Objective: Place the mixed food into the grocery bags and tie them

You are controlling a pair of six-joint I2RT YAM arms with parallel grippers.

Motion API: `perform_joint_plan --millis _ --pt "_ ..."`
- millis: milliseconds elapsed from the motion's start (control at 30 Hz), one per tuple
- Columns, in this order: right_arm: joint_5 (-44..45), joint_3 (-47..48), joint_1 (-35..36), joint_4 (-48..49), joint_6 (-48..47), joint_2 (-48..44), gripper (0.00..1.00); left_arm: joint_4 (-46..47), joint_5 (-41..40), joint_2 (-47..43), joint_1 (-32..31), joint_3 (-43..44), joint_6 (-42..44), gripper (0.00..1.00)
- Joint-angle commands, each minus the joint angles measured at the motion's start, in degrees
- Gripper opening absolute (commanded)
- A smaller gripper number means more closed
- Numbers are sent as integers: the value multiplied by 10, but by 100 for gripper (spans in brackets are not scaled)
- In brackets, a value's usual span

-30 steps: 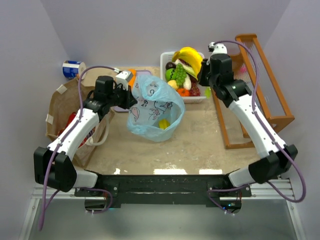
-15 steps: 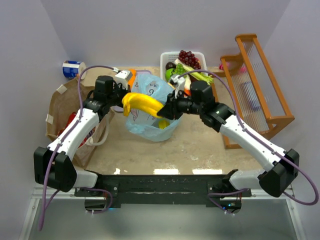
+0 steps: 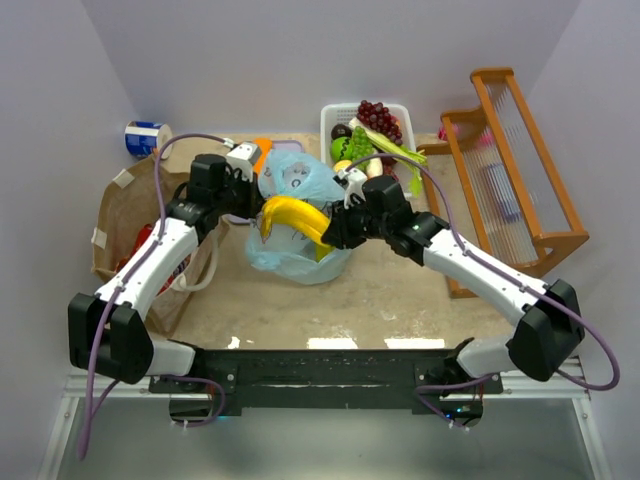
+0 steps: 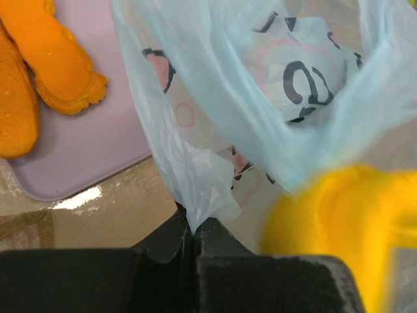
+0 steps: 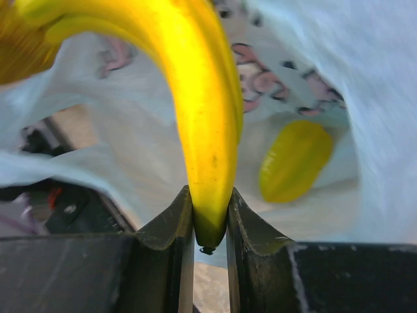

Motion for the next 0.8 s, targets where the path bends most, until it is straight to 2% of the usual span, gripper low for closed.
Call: perform_joint_plan --millis 0,167,200,400,433,633,767 --pt "143 9 -4 -72 8 35 0 26 15 -29 -4 5 -3 0" --pt "199 17 -8 -116 19 44 0 25 11 -33 -5 6 -3 0" --pt "235 22 -9 -127 22 47 0 25 11 -34 -4 6 -2 0" --pt "321 51 -9 -181 28 58 0 25 13 -34 -4 6 -3 0" --pt "364 55 -8 -184 30 59 0 25 13 -34 -4 6 -2 0" --pt "455 66 -6 -219 31 87 0 27 14 -35 -4 6 -1 0" --pt "462 70 -1 -225 30 105 0 27 17 -34 -4 4 -2 0"
